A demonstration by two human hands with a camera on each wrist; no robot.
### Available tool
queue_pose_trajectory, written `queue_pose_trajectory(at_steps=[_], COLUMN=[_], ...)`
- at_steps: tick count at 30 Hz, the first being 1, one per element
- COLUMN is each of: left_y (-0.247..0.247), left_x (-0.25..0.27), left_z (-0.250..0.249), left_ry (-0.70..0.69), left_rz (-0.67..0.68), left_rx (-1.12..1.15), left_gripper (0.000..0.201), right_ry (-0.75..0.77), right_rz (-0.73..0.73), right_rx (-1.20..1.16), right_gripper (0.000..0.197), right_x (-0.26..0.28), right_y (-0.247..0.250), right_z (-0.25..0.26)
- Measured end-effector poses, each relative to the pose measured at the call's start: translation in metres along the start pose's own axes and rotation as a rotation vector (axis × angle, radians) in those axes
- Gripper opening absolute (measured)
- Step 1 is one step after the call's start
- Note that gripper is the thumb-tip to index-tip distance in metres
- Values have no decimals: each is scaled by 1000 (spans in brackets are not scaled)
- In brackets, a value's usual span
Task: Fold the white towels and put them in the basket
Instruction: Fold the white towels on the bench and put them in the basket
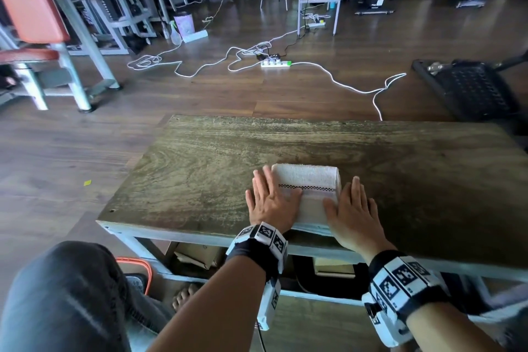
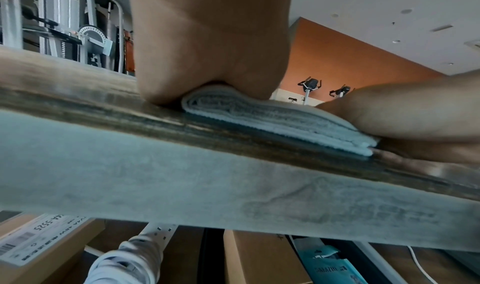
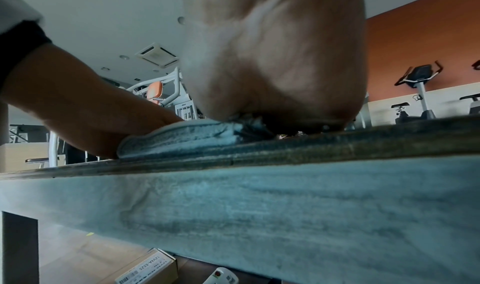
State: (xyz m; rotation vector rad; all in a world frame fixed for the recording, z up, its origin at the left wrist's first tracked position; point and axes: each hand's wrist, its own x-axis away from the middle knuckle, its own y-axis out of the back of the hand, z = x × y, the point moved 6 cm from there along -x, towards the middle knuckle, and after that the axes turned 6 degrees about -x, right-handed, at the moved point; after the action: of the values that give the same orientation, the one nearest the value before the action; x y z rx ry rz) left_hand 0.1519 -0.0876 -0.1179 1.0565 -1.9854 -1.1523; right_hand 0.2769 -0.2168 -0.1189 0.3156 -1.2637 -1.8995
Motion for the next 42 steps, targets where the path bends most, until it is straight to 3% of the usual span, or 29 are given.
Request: queue_pose_trajectory(at_steps=[2, 4, 7, 11, 14, 19, 23, 25, 28, 32, 36, 40, 42], left_y=[8, 23, 45, 97, 143, 217, 272, 295, 322, 350, 376, 392, 397], left_x=[7, 13, 19, 38, 56, 96, 125, 138, 165, 214, 261, 292, 304], left_z=[4, 6, 10, 14, 23, 65, 115, 141, 177, 214, 245, 270, 285], left_ry=[73, 82, 50, -50, -78, -18, 36, 79, 155, 235, 402, 517, 570], left_rz=[-32, -84, 8, 178, 194, 17, -190, -310, -471, -651, -793, -838, -831], left_rx=[19, 55, 199, 612, 764, 963, 948, 913, 874, 895, 794, 706, 642], left_gripper=[96, 76, 50, 17, 16, 20, 30, 37, 32, 31, 21, 37, 31], right_ry=[-20, -29, -29, -80, -18, 0, 152, 276, 438, 588, 719, 781, 791], right_rz=[35, 16, -20, 42, 72, 100, 44, 6, -23, 25, 135, 238, 302], right_rx=[-31, -59, -21, -182, -462, -706, -772, -711, -679, -615, -600, -635, -644], right_gripper=[70, 56, 42, 53, 59, 80, 36, 35, 34, 34, 35, 31, 29], right_x=[4, 8, 18, 41, 64, 92, 110, 119, 136, 173, 211, 237, 246], right_y=[1, 4, 10, 20, 30, 29, 33, 36, 31, 16, -8, -33, -47], right_z=[3, 10, 28, 64, 107, 182, 249, 284, 332, 391, 435, 466, 477])
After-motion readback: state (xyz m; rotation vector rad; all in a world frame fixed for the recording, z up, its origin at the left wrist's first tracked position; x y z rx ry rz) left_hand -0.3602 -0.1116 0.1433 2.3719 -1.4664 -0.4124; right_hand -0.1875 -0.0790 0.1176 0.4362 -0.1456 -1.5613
